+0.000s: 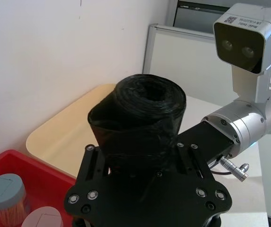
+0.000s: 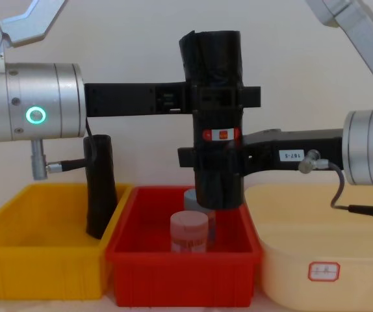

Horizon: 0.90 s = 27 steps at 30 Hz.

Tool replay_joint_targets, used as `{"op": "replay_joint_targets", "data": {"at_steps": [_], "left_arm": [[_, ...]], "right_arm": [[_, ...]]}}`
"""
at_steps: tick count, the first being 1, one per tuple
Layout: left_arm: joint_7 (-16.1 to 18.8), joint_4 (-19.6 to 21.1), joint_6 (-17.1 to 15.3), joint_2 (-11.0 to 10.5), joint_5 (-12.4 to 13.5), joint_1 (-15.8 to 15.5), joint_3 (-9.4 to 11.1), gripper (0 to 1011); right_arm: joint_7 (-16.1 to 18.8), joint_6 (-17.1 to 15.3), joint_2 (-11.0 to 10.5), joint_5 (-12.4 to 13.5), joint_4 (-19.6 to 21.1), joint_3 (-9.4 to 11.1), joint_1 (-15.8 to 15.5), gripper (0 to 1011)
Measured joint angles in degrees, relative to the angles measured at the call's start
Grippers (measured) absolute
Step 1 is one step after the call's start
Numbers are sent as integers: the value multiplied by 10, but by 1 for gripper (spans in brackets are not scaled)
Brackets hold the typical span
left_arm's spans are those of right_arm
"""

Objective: Pick up the garbage bag with the one hand and transfer it to the other hand.

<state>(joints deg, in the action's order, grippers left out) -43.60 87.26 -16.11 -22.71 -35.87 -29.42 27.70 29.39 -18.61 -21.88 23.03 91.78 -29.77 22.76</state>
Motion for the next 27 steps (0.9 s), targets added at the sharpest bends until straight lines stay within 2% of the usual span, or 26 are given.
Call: {"op": "replay_joint_targets", "data": {"at_steps": [3,4,5,7,16,27], "left_arm": [[0,0,0,0,0,0,0,647],[0,0,0,0,0,0,0,700],[0,0,0,0,0,0,0,700],[0,0,0,0,0,0,1,801],[0,1,0,-1,0,0,1,1002],[2,4,2,-9,-13,5,-11,1002]], "right_arm": [[0,0,0,1,0,0,0,477],[-1,1,0,2,0,0,0,477],[-1,2,-1,2,0,0,0,477],[-1,3,-1,2,0,0,0,477],[-4,5,-5,5,1,-1,-1,477],[-15,5,-15,10,6,7,-2,477]]}}
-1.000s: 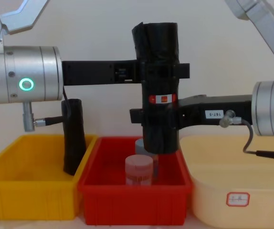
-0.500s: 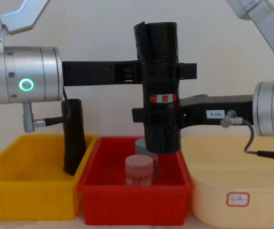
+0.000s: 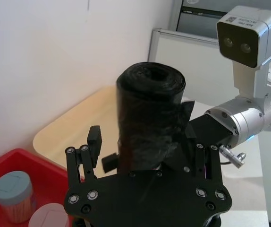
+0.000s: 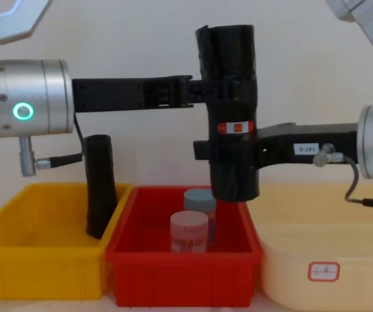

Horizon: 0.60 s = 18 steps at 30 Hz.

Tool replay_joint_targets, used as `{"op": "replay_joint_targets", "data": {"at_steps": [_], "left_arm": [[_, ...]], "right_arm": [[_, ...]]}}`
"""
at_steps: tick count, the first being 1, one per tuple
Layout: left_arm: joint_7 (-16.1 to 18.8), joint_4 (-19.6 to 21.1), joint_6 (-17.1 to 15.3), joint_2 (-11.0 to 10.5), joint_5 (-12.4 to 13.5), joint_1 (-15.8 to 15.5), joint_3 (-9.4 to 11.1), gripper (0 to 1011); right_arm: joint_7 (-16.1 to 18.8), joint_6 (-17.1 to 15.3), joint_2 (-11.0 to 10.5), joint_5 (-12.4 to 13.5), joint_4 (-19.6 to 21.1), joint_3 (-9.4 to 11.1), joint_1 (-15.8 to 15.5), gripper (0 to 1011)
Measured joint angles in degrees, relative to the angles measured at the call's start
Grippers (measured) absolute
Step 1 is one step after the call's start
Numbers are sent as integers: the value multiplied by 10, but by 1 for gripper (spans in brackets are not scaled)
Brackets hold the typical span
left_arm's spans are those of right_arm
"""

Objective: Pick up the garbage bag with the one hand and transfer it to the other hand.

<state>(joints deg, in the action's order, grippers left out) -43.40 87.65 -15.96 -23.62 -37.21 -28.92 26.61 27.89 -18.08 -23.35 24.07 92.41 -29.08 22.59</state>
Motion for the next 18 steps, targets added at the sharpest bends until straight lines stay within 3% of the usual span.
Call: {"op": "replay_joint_targets", "data": {"at_steps": [18], "left_arm": [[16,1,4,-25,-36,16,-43,1002]], "right_arm": [[-47,-6,-20,7,-2,37,-3,477]]}}
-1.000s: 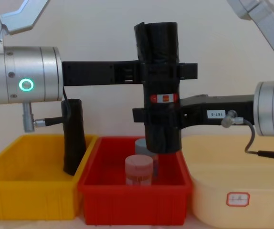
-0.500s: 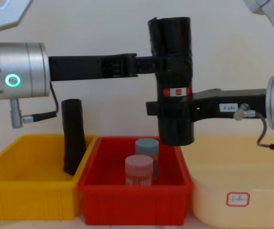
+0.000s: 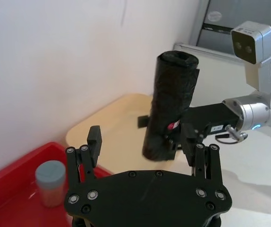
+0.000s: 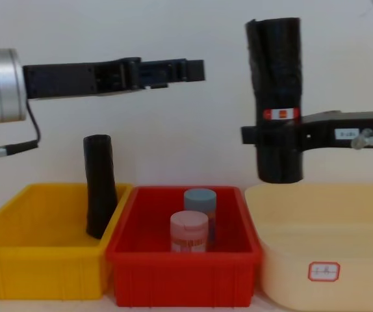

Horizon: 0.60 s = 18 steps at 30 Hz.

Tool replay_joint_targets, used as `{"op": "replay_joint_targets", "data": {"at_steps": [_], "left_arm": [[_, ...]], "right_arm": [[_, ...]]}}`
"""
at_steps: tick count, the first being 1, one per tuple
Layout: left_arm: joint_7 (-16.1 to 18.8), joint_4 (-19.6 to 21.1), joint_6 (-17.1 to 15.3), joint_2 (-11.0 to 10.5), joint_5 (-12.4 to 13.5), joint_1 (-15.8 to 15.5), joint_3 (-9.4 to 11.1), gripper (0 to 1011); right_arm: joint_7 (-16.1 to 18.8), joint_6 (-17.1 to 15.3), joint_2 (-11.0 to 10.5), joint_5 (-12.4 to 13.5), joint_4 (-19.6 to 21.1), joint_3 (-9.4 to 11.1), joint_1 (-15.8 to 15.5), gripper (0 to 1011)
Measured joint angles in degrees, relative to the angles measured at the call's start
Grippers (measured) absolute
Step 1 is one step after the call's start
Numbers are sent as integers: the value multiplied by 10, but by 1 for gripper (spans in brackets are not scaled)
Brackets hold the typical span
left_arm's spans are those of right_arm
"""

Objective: Pick up the garbage bag with the one hand and transfer it to the other hand.

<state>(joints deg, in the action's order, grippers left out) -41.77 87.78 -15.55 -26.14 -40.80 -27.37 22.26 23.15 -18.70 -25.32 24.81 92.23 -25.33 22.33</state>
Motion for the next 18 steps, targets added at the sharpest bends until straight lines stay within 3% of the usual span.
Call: {"op": "replay_joint_targets", "data": {"at_steps": [8,18], "left_arm": [[21,-5,0,-8,-16,9,-22,1002],[70,-10,4,-15,-15,19,-39,1002]], "right_arm": [[-33,-7,-3,-11,-9,14,0,476],[-63,-17,-4,-30,-31,23,4,477]]}}
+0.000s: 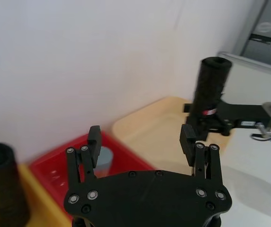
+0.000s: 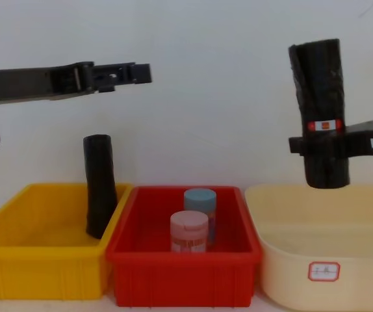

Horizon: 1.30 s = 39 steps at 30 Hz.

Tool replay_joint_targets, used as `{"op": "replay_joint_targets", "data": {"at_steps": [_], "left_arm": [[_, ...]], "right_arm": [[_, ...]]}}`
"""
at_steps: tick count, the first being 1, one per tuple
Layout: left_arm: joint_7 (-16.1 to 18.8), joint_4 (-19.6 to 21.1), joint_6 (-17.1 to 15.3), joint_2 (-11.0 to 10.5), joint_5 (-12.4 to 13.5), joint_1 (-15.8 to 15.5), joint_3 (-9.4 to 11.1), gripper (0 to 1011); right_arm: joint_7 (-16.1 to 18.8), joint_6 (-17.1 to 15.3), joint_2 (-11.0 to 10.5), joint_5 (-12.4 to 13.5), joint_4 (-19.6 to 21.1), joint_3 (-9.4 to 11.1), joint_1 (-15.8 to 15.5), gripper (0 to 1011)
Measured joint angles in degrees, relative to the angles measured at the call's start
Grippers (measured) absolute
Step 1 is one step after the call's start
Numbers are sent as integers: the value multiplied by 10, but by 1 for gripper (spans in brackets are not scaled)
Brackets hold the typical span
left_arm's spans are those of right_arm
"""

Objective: Pick up the garbage bag with the one hand and transfer it to the other hand.

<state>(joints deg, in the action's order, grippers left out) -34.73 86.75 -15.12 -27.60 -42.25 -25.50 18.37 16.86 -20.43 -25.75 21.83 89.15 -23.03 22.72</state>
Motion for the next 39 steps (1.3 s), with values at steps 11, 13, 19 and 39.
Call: {"op": "replay_joint_targets", "data": {"at_steps": [11,13,19,39], "left_arm": [[62,-9,8,-5,23,6,-8,1002],[70,-12,9,-6,26,7,-8,1002],[87,-16,12,-8,33,8,-9,1002],[107,-21,14,-12,38,8,-9,1002]], "right_arm": [[-14,-6,0,-10,-15,4,4,694],[-16,-7,1,-12,-17,4,4,791],[-19,-8,1,-14,-20,5,5,941],[-23,-4,7,-17,-18,7,3,1000]]}}
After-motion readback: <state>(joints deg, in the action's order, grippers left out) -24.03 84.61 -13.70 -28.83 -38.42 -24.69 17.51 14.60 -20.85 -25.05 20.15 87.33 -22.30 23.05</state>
